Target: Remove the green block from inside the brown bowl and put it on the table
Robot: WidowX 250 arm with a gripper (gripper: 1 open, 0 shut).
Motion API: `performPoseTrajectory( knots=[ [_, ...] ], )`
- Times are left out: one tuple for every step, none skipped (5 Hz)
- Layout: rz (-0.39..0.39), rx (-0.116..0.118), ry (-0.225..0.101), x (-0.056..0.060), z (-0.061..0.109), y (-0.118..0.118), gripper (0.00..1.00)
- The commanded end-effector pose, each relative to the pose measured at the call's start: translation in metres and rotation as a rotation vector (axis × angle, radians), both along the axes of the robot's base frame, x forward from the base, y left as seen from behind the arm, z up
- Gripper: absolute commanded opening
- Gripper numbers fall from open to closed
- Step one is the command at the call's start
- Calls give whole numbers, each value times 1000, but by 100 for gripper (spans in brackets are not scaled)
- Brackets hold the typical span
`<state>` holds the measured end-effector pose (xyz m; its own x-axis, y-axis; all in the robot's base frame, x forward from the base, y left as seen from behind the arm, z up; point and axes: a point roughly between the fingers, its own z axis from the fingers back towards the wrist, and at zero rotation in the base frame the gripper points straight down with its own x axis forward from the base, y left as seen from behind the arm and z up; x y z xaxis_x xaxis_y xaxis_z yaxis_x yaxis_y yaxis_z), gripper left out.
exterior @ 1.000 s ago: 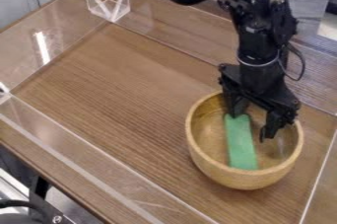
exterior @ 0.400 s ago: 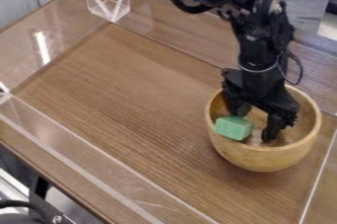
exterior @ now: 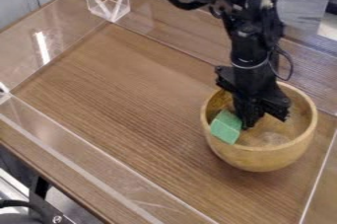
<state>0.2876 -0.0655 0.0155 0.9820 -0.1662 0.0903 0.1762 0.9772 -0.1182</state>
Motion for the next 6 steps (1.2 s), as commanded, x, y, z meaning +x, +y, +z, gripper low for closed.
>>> performPoseTrajectory(
  knots=[
    [51, 9, 173, -31, -12, 15, 0],
    [56, 8, 212, -38, -6, 17, 0],
    [60, 7, 249, -45, 0, 19, 0],
    [60, 5, 281, -51, 6, 21, 0],
    [67, -2, 303, -54, 12, 22, 0],
    [74, -12, 320, -57, 19, 23, 0]
  ],
)
